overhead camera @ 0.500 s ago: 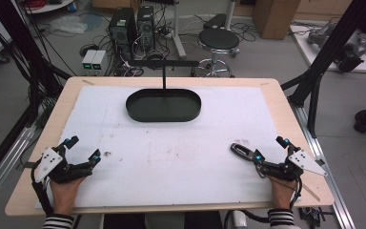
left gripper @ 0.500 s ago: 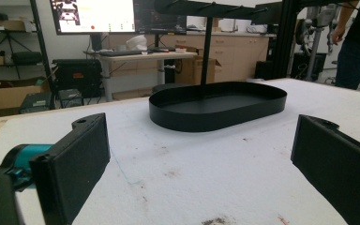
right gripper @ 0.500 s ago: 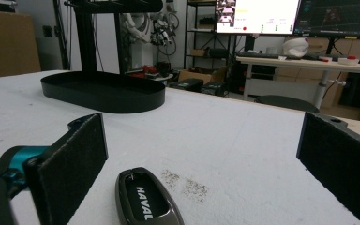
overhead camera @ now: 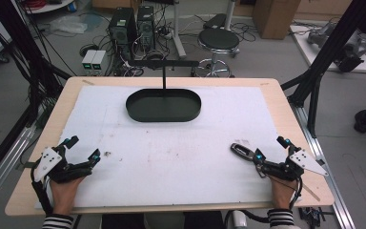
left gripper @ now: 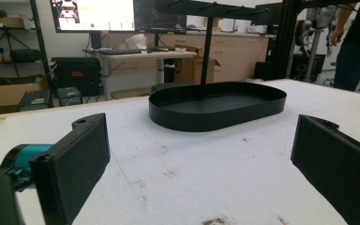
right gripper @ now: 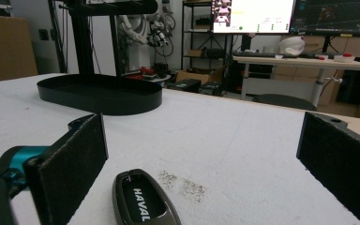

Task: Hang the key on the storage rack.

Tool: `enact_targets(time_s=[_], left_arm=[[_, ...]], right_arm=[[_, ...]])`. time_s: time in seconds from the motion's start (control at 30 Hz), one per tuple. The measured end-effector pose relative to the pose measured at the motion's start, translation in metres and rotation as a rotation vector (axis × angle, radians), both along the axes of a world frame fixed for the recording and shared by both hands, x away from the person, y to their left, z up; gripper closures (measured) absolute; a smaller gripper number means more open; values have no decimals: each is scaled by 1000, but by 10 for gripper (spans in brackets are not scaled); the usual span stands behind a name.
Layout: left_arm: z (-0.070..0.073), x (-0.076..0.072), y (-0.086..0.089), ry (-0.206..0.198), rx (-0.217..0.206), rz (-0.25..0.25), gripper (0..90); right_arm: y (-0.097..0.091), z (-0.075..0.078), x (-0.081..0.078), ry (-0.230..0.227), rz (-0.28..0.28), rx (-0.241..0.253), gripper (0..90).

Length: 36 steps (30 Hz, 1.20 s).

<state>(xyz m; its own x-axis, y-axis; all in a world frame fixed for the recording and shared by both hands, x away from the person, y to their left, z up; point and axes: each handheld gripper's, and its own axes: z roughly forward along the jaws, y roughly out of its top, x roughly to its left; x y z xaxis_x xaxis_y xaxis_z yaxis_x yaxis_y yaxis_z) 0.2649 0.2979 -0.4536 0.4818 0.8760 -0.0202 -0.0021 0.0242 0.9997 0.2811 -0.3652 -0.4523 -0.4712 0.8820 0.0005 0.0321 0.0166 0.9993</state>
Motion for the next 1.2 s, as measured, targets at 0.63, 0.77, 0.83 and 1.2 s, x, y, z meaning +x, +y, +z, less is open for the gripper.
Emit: enact_targets(time_s=[0.63, 0.77, 0.83, 1.2], left_arm=[[0, 0, 0, 0, -6, 4, 53], [0, 0, 0, 0, -9, 4, 53], [0, 0, 0, 0, -9, 3, 53], [0, 1, 1, 3, -11, 3, 52]], right_arm=[[1, 22, 6, 98, 52, -61, 10], [-2, 39, 8, 136, 58, -103, 11], [-4, 46, 9, 160, 60, -123, 11], [-5, 67, 12, 286, 96, -256, 11]])
